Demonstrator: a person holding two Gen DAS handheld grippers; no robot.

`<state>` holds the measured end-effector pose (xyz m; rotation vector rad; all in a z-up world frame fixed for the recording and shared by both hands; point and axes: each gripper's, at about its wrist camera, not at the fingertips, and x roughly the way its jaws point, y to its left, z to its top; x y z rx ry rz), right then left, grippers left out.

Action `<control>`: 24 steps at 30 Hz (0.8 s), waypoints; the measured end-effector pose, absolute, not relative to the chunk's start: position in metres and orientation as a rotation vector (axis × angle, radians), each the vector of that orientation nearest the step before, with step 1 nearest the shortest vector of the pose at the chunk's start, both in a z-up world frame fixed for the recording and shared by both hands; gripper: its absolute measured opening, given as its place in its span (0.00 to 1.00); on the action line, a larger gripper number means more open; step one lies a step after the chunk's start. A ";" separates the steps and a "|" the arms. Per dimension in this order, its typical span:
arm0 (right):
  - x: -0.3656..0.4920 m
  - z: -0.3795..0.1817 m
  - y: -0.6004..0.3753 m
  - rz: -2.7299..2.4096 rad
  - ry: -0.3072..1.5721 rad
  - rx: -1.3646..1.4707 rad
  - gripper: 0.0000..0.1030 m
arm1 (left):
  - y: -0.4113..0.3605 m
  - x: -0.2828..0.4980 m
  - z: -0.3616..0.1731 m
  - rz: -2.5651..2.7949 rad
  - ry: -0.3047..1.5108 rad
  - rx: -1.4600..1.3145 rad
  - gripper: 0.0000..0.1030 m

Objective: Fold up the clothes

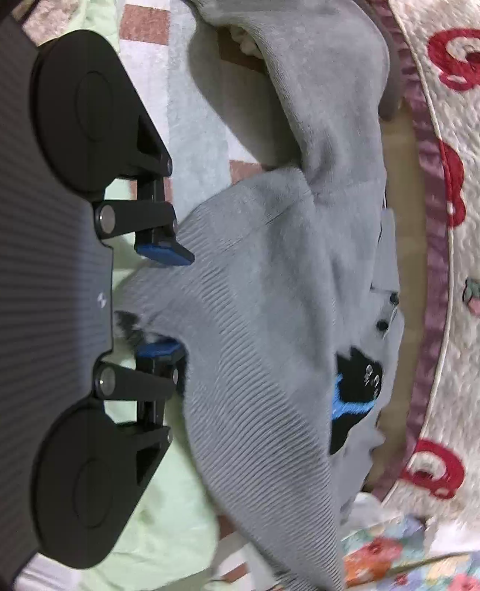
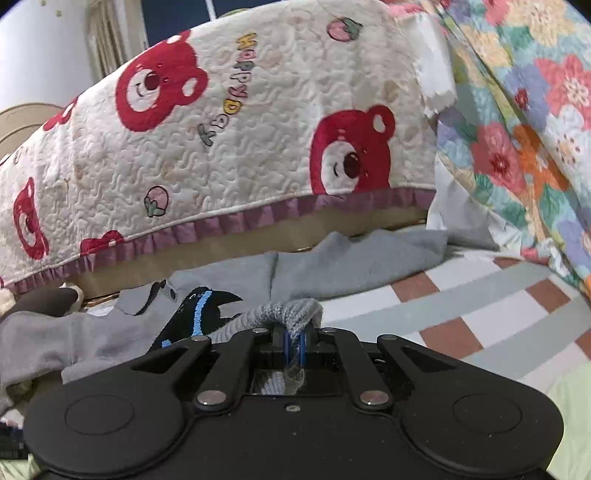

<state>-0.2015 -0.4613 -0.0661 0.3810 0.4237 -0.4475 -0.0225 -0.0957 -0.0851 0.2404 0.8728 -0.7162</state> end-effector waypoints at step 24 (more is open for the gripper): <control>-0.131 -0.126 -0.483 -0.255 0.667 0.322 0.18 | -0.048 0.063 -0.079 -0.475 0.839 -0.055 0.08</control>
